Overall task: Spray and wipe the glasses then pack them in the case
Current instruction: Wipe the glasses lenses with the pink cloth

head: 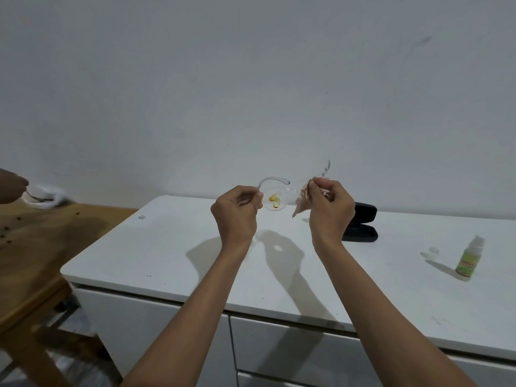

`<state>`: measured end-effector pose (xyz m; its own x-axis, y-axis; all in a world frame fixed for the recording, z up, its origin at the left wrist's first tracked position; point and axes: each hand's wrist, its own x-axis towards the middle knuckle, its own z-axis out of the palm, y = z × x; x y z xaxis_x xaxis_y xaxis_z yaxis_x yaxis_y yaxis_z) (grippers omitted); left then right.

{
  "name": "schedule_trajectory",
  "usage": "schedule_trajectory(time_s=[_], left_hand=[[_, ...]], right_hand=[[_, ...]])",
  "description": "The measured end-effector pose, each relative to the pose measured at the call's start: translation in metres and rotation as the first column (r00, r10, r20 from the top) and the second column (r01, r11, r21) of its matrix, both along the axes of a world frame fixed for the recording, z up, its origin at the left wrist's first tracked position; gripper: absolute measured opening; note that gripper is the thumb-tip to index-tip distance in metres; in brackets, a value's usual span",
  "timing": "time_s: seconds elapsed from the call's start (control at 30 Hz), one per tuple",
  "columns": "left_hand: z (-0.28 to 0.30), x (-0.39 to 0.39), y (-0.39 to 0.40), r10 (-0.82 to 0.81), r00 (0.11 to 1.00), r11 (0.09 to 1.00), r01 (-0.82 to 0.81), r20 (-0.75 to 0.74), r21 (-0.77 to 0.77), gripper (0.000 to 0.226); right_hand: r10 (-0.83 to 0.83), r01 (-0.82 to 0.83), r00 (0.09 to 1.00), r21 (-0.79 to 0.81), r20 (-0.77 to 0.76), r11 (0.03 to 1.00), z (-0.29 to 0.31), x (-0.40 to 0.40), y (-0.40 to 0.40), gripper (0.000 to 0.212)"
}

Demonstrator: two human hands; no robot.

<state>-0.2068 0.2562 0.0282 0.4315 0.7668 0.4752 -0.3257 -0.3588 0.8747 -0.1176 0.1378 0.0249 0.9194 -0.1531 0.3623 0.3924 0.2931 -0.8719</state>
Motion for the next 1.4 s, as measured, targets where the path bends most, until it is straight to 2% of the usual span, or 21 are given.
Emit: schedule_trajectory(time_s=[0.1,0.3,0.43,0.57,0.7,0.83,1.0,1.1,1.23,1.3,1.4], left_hand=[[0.000,0.002,-0.005,-0.006,0.999,0.999,0.007,0.033,-0.035,0.024],[0.002,0.005,-0.007,0.062,0.997,0.996,-0.059,0.051,-0.065,0.015],[0.000,0.008,-0.007,0.102,0.994,0.995,-0.101,0.049,-0.022,0.010],[-0.001,0.009,-0.009,0.115,0.992,0.993,-0.116,0.055,0.011,0.014],[-0.002,0.008,-0.009,0.146,0.987,0.983,-0.152,0.062,0.102,0.014],[0.001,0.008,-0.014,0.180,0.980,0.971,-0.191,0.082,0.146,0.013],[0.007,0.012,-0.019,0.177,0.981,0.980,-0.183,0.082,0.079,0.012],[0.009,0.013,-0.011,0.172,0.983,0.985,-0.173,0.064,0.013,0.013],[0.003,0.009,0.000,0.145,0.989,0.989,-0.145,0.014,0.002,0.015],[0.001,0.006,0.004,0.113,0.994,0.994,-0.113,-0.007,-0.013,0.019],[-0.002,0.003,0.010,0.048,0.998,0.998,-0.049,-0.027,-0.039,0.024]], right_hand=[[-0.038,0.038,0.999,0.072,0.004,0.997,0.006,-0.001,0.006,0.016],[-0.032,0.030,0.998,0.029,0.048,0.999,0.007,0.000,0.008,0.005],[-0.025,0.023,0.998,0.022,0.058,0.999,0.004,-0.001,0.007,0.008],[-0.037,0.036,0.998,0.010,0.055,0.999,0.003,0.000,0.007,0.011],[-0.034,0.035,0.998,-0.019,0.046,0.999,0.001,0.000,0.006,0.010],[-0.045,0.044,0.999,0.024,0.028,0.999,0.004,0.000,0.008,0.009],[-0.012,0.011,1.000,0.059,0.012,0.998,0.009,0.000,0.015,0.017],[0.102,-0.103,0.994,-0.038,-0.026,0.994,0.006,0.004,0.009,0.016],[0.317,-0.322,0.947,-0.168,-0.052,0.932,0.003,0.009,-0.011,0.007],[0.274,-0.274,0.961,-0.221,-0.030,0.936,0.002,0.007,-0.017,0.008],[0.188,-0.189,0.982,-0.138,-0.019,0.972,0.002,0.001,-0.019,0.006]])
